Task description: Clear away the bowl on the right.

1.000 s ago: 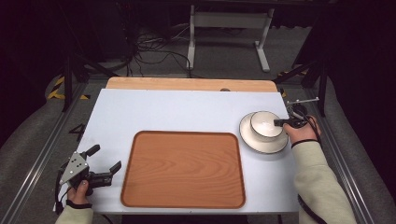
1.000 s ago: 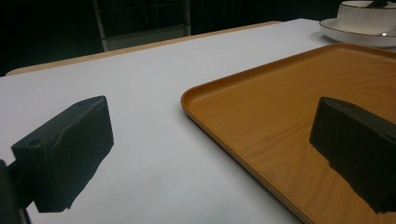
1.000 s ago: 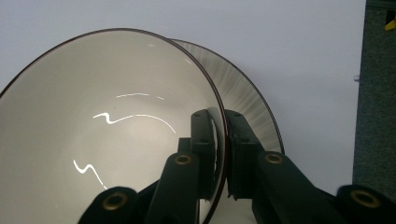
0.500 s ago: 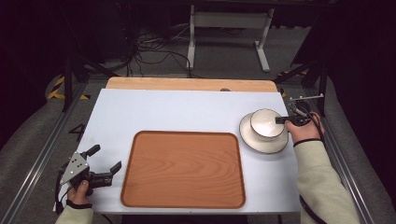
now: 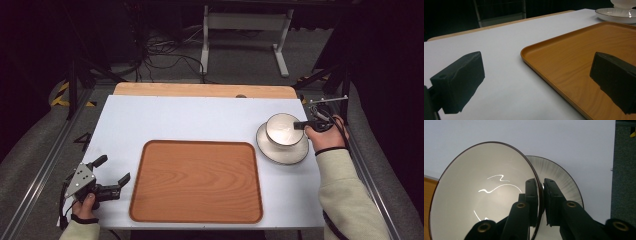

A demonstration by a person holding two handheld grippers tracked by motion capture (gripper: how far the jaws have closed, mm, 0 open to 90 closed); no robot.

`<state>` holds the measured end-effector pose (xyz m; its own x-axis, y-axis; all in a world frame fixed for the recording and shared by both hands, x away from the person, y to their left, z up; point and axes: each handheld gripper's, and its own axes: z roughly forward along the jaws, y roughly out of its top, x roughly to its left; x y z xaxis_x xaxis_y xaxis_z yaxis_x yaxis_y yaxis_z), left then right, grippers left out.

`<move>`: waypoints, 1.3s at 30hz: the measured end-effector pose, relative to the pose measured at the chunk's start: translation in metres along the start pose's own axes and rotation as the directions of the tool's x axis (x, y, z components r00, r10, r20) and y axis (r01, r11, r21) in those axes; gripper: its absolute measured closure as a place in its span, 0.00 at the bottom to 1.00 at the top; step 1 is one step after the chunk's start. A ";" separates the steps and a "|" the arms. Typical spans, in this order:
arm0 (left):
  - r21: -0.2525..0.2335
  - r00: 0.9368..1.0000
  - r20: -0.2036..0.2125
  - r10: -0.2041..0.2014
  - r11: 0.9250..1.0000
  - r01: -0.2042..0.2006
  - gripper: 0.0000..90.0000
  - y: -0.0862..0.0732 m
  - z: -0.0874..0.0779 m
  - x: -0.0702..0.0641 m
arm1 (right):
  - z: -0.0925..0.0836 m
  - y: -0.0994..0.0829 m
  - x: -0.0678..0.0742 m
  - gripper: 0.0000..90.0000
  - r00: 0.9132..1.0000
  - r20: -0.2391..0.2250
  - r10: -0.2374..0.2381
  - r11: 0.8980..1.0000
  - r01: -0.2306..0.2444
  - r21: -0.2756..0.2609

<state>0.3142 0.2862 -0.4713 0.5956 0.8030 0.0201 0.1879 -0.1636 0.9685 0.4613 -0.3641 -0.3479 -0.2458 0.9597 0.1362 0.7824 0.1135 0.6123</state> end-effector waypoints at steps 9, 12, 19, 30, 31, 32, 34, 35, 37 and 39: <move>0.002 1.000 0.002 0.007 1.000 -0.007 0.00 0.000 0.000 0.000 | -0.011 0.007 0.011 0.91 1.000 -0.015 -0.001 1.000 0.001 -0.002; 0.002 1.000 0.002 0.007 1.000 -0.007 0.00 0.000 0.000 0.000 | -0.013 0.008 0.015 0.91 1.000 -0.020 -0.008 1.000 0.008 -0.001; 0.002 1.000 0.003 0.007 1.000 -0.007 0.00 0.000 0.000 0.000 | -0.016 0.009 0.027 0.91 0.999 -0.037 -0.021 1.000 0.021 0.001; 0.001 1.000 0.003 0.008 1.000 -0.008 0.00 0.000 0.000 0.000 | -0.019 0.012 0.055 0.91 0.995 -0.080 -0.065 0.998 0.067 0.019; 0.001 1.000 0.003 0.008 1.000 -0.008 0.00 0.000 0.000 0.000 | -0.019 0.013 0.059 0.91 0.994 -0.085 -0.066 0.997 0.069 0.023; 0.001 1.000 0.004 0.008 1.000 -0.008 0.00 0.000 0.000 0.000 | -0.019 0.013 0.063 0.91 0.993 -0.090 -0.071 0.997 0.073 0.024; 0.001 1.000 0.005 0.011 1.000 -0.011 0.00 0.000 0.001 0.000 | -0.019 0.013 0.070 0.91 0.992 -0.101 -0.078 0.996 0.081 0.027; 0.002 1.000 0.005 0.011 1.000 -0.011 0.00 0.000 0.000 0.000 | -0.020 0.014 0.073 0.91 0.991 -0.106 -0.083 0.996 0.087 0.030; 0.003 1.000 0.004 0.012 1.000 -0.012 0.00 0.000 0.000 0.000 | -0.020 0.014 0.080 0.91 0.989 -0.116 -0.092 0.995 0.096 0.031; 0.001 1.000 0.003 0.012 1.000 -0.012 0.00 0.000 0.001 -0.001 | -0.022 0.015 0.086 0.91 0.987 -0.127 -0.100 0.994 0.105 0.032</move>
<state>0.3143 0.2854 -0.4713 0.6005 0.7990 0.0307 0.1819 -0.1739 0.9678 0.4392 -0.2856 -0.3106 -0.3935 0.9032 0.1716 0.7701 0.2218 0.5981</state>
